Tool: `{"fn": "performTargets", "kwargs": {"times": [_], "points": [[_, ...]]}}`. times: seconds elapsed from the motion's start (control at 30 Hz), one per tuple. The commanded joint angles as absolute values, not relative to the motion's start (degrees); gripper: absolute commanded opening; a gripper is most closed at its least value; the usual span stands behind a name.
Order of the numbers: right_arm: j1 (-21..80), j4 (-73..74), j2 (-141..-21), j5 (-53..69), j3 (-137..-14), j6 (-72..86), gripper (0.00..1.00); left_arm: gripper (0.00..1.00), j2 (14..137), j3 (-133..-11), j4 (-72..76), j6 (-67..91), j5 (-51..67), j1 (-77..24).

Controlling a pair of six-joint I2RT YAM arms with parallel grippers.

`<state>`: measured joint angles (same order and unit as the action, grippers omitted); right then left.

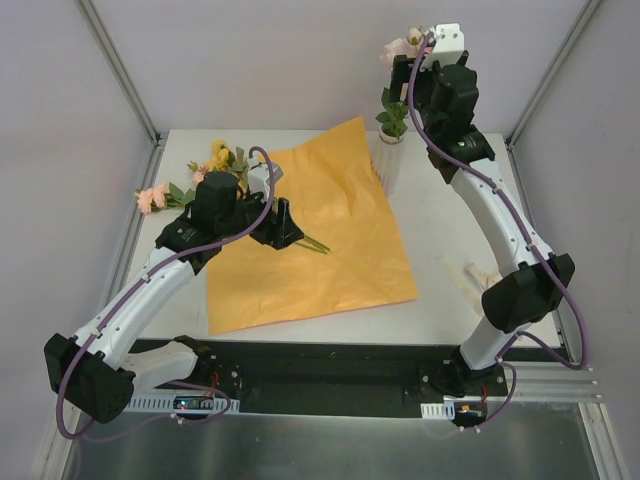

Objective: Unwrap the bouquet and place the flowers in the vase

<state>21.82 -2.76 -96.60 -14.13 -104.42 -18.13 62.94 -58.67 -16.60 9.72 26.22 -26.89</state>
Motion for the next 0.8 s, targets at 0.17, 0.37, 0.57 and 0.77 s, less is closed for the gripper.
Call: {"fn": "performTargets", "kwargs": {"times": [0.17,0.37,0.57,0.77], "points": [[21.5,5.1,-88.0,-15.1,-100.2,-12.6,0.97,0.64,65.5,-61.3,-15.6,11.1,29.3,-24.2],[22.1,12.8,-76.8,-10.9,-87.2,-5.1,0.98,0.65,68.7,-61.6,-15.6,14.8,33.1,-19.4],[22.3,24.5,-66.6,-2.9,-71.2,2.7,0.96,0.66,72.7,-61.6,-15.6,18.5,36.2,-14.6],[30.3,25.1,-58.2,3.2,-50.9,7.0,0.96,0.67,77.2,-61.3,-14.8,21.4,38.1,-12.3]]}}
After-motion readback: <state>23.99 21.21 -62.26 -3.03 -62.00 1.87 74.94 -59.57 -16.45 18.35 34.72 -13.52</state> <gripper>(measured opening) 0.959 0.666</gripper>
